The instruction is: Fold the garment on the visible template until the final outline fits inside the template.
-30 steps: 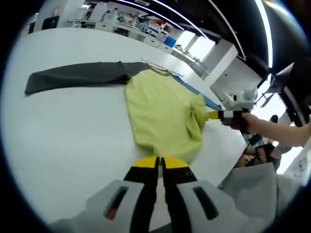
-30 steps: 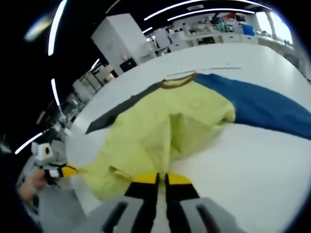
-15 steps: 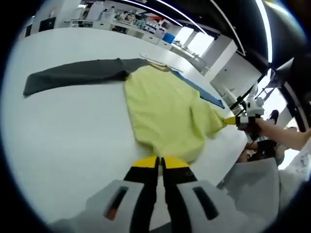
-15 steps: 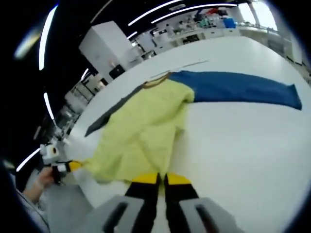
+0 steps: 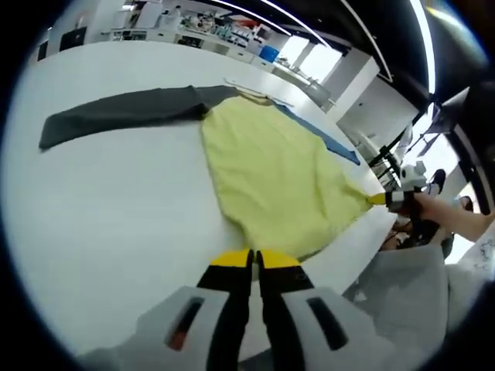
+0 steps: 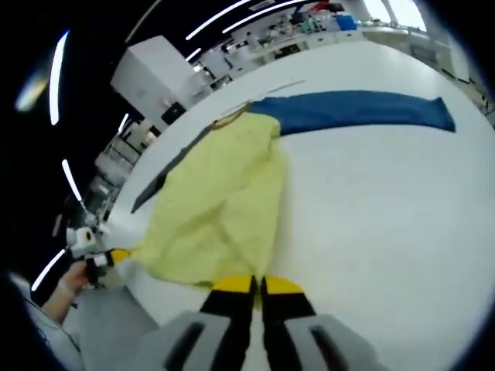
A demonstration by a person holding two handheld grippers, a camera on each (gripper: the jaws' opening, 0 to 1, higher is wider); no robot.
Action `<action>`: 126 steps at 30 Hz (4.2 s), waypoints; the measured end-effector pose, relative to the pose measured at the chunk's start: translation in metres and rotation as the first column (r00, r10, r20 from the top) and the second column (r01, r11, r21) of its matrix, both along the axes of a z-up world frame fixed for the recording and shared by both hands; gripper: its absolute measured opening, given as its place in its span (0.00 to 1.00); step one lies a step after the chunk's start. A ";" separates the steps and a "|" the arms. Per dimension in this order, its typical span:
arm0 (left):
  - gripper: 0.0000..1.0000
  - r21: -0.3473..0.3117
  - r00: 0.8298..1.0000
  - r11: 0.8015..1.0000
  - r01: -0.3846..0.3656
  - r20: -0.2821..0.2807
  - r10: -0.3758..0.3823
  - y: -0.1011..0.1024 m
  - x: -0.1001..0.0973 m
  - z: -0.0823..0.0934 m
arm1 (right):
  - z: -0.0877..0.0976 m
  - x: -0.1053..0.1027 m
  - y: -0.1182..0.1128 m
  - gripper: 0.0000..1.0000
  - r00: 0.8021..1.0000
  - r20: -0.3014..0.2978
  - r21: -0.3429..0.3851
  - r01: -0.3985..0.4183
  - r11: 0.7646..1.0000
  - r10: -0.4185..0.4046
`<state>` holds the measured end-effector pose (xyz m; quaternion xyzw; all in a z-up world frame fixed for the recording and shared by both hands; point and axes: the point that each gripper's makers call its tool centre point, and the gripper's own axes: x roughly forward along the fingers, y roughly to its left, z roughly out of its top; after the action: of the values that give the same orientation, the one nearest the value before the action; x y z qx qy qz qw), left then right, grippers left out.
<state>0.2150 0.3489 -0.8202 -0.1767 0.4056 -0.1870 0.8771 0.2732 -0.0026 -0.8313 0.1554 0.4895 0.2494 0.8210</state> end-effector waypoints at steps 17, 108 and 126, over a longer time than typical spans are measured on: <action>0.00 0.059 0.996 0.998 0.007 -0.087 -0.002 0.002 -0.011 -0.026 | -0.013 -0.008 -0.022 0.00 0.999 -0.028 0.059 -0.040 0.997 0.042; 0.93 0.237 0.964 0.971 0.018 0.252 -0.079 -0.018 0.033 0.068 | 0.052 0.120 -0.189 0.98 0.899 0.427 -0.040 0.125 0.991 -0.096; 0.94 0.191 0.962 0.980 0.047 0.257 -0.096 -0.010 0.031 0.070 | 0.026 0.177 -0.237 0.75 0.905 0.391 -0.175 0.252 0.952 -0.168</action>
<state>0.2458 0.3390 -0.7500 -0.0539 0.3064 -0.2026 0.9285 0.4504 -0.2401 -0.8052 0.0651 0.3303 0.1280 0.9329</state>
